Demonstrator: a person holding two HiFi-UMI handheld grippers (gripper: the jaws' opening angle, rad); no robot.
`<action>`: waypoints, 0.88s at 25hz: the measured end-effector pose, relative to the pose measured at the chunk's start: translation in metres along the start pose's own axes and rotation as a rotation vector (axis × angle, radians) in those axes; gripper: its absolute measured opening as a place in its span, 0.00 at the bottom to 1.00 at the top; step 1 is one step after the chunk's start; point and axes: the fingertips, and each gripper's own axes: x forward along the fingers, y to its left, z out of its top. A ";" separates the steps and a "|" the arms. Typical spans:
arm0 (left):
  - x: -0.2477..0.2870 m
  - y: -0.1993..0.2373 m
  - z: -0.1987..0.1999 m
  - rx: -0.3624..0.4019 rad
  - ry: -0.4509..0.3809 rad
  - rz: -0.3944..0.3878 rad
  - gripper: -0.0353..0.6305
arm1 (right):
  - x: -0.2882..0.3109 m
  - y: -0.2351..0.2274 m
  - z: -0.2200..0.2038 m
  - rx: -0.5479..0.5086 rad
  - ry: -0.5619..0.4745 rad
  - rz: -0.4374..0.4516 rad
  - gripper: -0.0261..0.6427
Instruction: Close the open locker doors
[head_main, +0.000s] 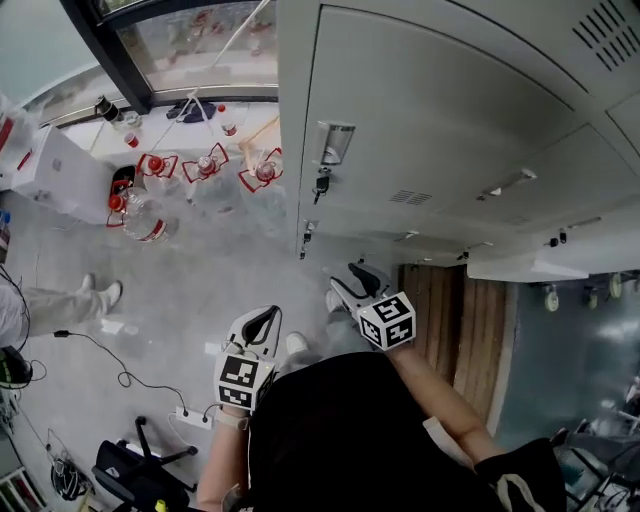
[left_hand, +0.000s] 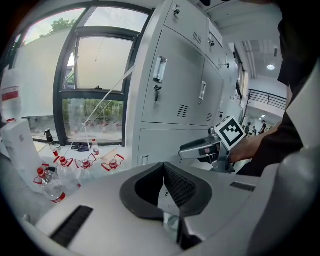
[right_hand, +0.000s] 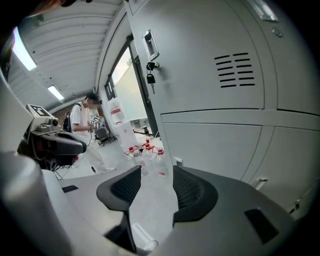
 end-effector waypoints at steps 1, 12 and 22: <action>-0.001 -0.003 -0.002 0.010 0.002 -0.020 0.08 | -0.007 0.003 -0.004 0.013 -0.006 -0.013 0.37; 0.012 -0.061 -0.004 0.170 0.025 -0.267 0.08 | -0.098 0.022 -0.035 0.120 -0.120 -0.155 0.19; 0.064 -0.171 0.040 0.304 -0.033 -0.469 0.08 | -0.226 -0.018 -0.028 0.167 -0.312 -0.324 0.13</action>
